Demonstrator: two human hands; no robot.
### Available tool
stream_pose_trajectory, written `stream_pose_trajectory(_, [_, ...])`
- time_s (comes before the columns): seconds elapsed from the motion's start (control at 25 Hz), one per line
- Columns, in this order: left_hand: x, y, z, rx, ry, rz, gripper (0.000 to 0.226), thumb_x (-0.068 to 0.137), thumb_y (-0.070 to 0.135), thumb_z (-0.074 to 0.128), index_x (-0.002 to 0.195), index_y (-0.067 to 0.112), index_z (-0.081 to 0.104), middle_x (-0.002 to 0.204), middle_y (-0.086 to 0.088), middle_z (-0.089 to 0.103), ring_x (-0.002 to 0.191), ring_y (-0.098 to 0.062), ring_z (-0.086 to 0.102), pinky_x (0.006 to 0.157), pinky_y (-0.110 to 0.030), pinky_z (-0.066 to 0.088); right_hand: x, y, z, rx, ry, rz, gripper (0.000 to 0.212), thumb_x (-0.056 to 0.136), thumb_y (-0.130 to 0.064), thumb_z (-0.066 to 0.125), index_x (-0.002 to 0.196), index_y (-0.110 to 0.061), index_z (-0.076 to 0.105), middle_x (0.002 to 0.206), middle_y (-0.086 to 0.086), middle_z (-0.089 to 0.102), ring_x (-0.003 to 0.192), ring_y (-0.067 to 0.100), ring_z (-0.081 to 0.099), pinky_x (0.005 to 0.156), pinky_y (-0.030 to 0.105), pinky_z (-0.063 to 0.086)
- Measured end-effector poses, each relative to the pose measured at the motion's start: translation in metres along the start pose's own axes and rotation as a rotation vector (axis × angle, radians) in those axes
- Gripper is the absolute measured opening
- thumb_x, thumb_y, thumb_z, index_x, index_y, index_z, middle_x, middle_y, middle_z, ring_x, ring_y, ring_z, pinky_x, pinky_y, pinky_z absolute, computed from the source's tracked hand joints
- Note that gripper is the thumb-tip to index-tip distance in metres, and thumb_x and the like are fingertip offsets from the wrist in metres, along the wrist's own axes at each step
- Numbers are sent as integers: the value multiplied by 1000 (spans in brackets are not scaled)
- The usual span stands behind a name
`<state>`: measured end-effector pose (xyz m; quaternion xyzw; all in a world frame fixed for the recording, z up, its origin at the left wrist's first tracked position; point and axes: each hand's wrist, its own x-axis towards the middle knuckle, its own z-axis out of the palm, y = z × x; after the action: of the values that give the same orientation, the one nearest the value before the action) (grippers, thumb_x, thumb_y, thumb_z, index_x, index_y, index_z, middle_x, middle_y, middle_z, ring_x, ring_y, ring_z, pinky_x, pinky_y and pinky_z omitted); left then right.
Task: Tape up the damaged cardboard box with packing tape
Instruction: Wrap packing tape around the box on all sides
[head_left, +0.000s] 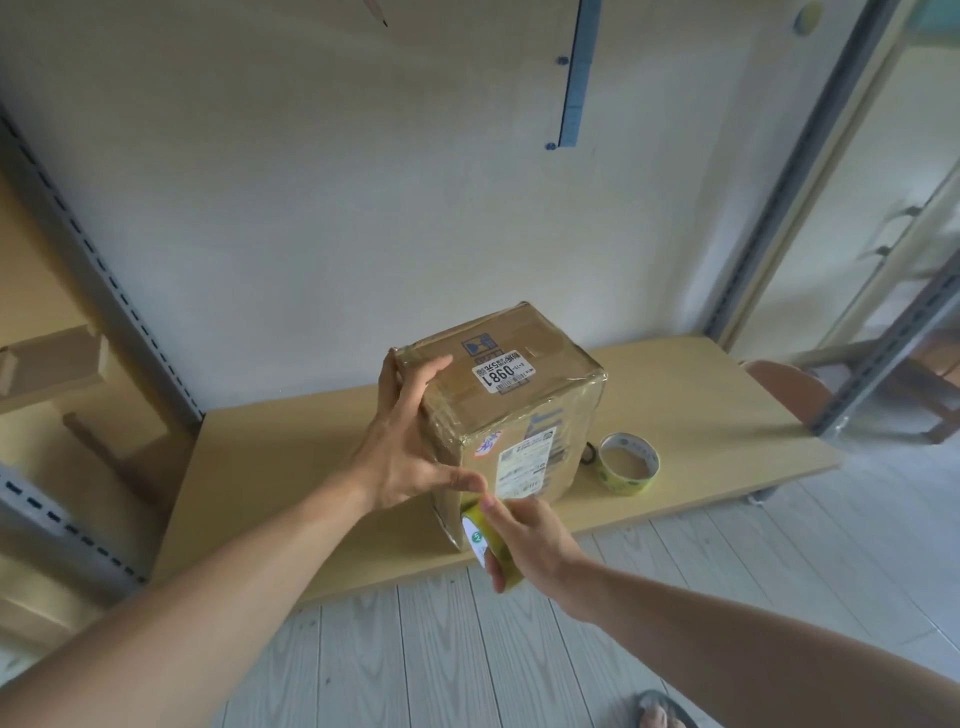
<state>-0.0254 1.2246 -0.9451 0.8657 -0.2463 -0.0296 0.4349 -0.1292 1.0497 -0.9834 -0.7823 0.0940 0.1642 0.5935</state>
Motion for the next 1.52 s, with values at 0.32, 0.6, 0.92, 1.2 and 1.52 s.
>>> stream_pose_trajectory(0.32, [29, -6, -9, -79, 295, -251, 92, 50, 76, 71, 133, 50, 39, 128, 2, 45, 104, -4, 56, 97, -32, 49, -2, -41, -6, 97, 92, -193, 54, 101, -45, 49, 61, -9, 48, 49, 10, 58, 46, 19, 50, 58, 29, 44])
stream_pose_trajectory(0.6, [9, -46, -36, -666, 462, -829, 69, 64, 72, 69, 119, 33, 53, 116, 0, 64, 100, -25, 67, 79, -51, 59, 8, -103, -41, -166, -149, -307, 43, 99, -33, 53, 73, -2, 67, 68, 23, 69, 61, 20, 60, 70, 34, 47])
stream_pose_trajectory(0.92, [4, -82, -42, -705, 354, -902, 66, 74, 76, 57, 115, 24, 63, 102, -8, 66, 86, -27, 61, 82, -42, 50, 31, -49, -74, -557, 131, -284, 51, 95, -30, 57, 56, -1, 45, 43, 5, 54, 41, 12, 49, 47, 26, 38])
stream_pose_trajectory(1.2, [-2, -98, -41, -764, 319, -960, 80, 67, 81, 57, 124, 26, 62, 121, -19, 65, 87, -35, 63, 63, -41, 56, 51, -14, -50, -552, 180, -337, 48, 75, -50, 52, 52, -12, 32, 43, -6, 28, 44, 17, 36, 51, 29, 29])
stream_pose_trajectory(1.52, [-4, -101, -42, -755, 335, -935, 64, 75, 79, 53, 119, 33, 61, 125, -17, 62, 90, -38, 64, 74, -50, 56, 53, -10, -47, -534, 207, -513, 49, 83, -49, 54, 46, -20, 38, 40, -7, 36, 39, 9, 35, 42, 32, 32])
